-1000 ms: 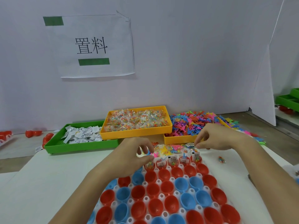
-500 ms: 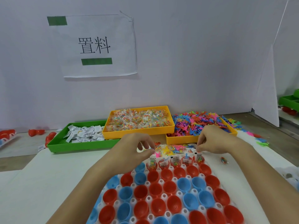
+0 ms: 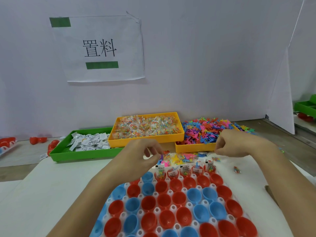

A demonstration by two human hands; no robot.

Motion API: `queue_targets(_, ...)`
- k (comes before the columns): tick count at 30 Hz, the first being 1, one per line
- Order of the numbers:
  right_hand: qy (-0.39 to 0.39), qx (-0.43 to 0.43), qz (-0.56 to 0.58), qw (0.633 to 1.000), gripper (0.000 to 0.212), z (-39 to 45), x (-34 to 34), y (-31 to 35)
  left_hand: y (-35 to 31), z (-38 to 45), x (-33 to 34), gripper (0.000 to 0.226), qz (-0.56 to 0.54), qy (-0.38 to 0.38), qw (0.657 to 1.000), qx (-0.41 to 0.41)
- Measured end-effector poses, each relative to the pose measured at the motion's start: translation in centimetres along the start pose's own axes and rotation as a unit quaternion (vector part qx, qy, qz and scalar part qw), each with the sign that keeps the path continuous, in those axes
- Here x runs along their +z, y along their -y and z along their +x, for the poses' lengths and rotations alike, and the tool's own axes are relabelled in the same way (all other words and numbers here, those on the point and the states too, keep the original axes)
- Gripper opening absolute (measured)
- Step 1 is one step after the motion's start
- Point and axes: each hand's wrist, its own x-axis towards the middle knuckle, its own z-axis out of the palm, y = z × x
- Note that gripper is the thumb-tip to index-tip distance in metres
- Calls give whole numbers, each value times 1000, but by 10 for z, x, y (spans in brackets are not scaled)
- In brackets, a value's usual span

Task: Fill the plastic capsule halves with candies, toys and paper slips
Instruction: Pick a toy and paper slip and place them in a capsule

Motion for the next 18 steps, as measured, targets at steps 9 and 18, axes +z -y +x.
queue_targets(9,-24,-120,95,988,31,2,23,51,-3,1,-1,15,8,4,1000,-2)
queue_targets(18,-5,-90,86,992,53,7,32,53,-5,1,-1,22,9,0,1000,2)
